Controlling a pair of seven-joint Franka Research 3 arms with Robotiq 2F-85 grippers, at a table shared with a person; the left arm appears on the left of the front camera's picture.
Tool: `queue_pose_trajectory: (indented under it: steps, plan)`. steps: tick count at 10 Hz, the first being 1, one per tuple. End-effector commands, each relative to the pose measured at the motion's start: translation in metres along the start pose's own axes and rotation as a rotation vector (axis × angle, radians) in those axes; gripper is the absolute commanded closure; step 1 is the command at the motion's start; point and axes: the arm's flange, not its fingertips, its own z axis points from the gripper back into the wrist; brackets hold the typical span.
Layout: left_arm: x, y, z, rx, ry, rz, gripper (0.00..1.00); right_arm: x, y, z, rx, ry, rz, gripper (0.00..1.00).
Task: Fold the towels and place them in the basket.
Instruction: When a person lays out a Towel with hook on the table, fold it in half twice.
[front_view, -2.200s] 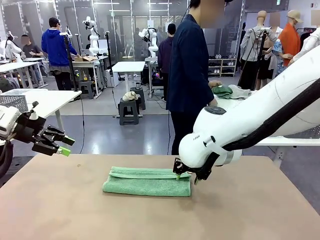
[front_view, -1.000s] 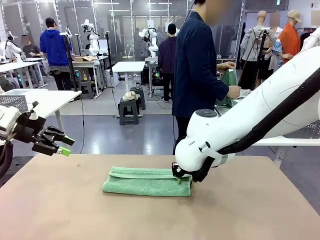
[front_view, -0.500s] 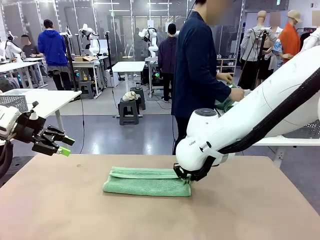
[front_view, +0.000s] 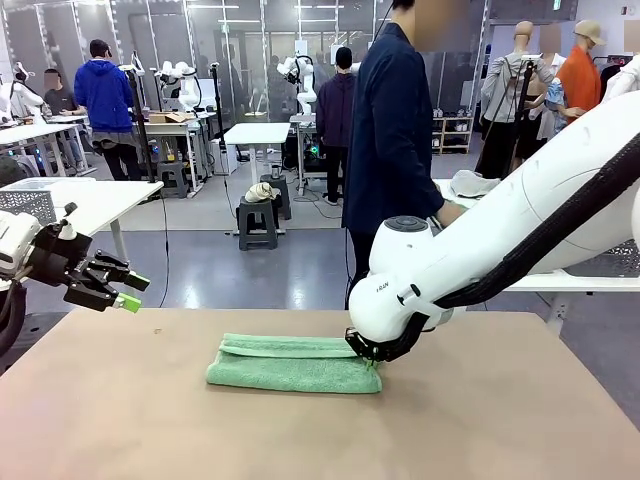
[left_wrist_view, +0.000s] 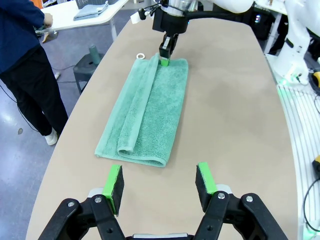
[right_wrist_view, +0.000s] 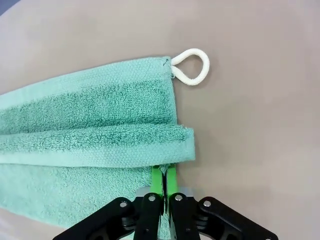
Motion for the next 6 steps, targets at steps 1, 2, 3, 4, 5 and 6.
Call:
queue_pose_trajectory:
  steps: [1,2,3,4,5,6]
  plan:
    - [0.001,0.000,0.001,0.001,-0.003,-0.002,0.26,0.002,-0.003,-0.010,-0.052,-0.013,-0.033,1.00]
    - [0.001,0.000,0.001,0.001,-0.003,-0.002,0.26,0.008,-0.015,-0.005,-0.054,-0.029,-0.035,1.00]
    - [0.001,0.000,0.001,0.001,-0.003,-0.002,0.26,0.013,-0.026,0.004,-0.042,-0.040,-0.025,1.00]
    - [0.001,0.000,0.001,0.001,-0.003,-0.002,0.26,0.016,-0.033,0.011,-0.047,-0.055,-0.012,1.00]
    - [0.001,0.000,0.001,0.001,-0.003,-0.002,0.26,0.018,-0.037,0.019,-0.055,-0.069,0.008,1.00]
    - [0.001,0.000,0.001,0.001,-0.003,-0.002,0.26,0.021,-0.038,0.026,-0.058,-0.080,0.017,1.00]
